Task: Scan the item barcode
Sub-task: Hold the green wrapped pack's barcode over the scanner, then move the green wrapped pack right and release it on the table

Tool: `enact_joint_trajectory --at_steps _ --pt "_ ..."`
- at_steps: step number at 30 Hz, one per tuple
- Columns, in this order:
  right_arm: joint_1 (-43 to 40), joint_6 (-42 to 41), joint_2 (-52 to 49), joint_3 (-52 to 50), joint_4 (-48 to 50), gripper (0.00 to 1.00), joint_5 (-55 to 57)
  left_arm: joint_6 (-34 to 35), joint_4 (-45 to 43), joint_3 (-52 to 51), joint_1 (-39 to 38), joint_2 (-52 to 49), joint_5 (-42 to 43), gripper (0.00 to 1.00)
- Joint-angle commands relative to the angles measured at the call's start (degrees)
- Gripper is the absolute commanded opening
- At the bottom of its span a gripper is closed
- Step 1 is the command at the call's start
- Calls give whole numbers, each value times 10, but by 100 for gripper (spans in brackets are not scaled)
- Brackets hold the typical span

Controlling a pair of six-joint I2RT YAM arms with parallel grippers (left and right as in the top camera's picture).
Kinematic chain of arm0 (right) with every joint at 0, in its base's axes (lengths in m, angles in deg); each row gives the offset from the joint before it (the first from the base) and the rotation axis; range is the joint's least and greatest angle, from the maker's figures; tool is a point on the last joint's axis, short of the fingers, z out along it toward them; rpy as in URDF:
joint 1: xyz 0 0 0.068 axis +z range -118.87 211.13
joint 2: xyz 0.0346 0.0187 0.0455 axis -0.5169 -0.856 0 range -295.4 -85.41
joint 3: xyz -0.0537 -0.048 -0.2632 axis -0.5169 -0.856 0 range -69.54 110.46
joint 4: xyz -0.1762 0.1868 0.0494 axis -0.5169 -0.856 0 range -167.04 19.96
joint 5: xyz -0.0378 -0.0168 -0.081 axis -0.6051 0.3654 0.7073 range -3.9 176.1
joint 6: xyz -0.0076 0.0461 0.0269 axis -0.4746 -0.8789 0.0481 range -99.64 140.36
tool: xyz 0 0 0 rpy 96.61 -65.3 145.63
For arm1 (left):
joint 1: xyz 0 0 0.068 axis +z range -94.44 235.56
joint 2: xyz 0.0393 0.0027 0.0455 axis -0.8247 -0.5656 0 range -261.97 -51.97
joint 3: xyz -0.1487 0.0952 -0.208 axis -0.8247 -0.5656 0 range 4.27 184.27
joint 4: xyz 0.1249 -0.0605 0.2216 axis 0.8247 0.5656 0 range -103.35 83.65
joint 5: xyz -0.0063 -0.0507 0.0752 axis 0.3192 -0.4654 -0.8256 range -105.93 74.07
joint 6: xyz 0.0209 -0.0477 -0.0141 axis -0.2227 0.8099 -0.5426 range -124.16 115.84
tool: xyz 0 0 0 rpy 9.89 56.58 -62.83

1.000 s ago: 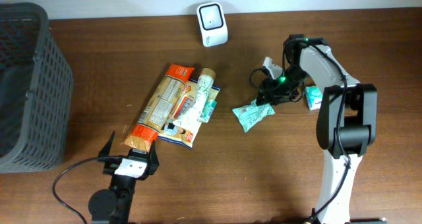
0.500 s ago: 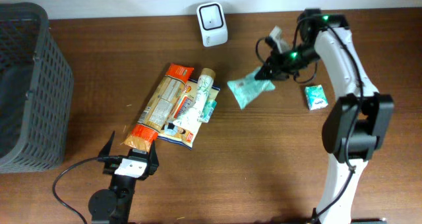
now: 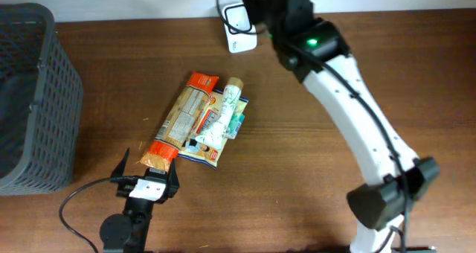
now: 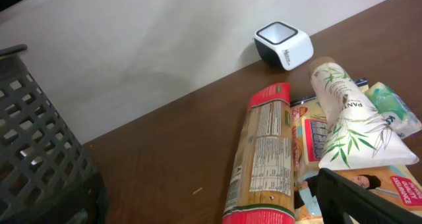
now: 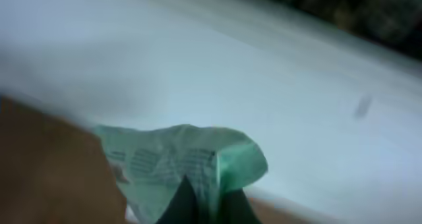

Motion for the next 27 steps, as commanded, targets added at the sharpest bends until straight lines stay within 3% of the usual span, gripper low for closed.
enact_joint_trajectory --at_steps 1,4,7,19,22,26,27 --pt "-3 208 -94 4 175 4 73 -9 0 -4 1 3 -4 99" --pt "-6 372 -227 4 380 4 70 -9 0 -4 1 3 -4 99" --pt "-9 409 -325 4 510 4 70 -9 0 -4 1 3 -4 99" --pt "-1 396 -324 4 486 4 70 -9 0 -4 1 3 -4 99" --pt "-2 322 -262 4 414 4 70 -9 0 -4 1 3 -4 99" --pt "-2 156 -114 4 130 4 -9 -9 0 -4 1 3 -4 99" --pt "-6 71 -57 4 14 4 -45 -9 0 -4 1 3 -4 99"
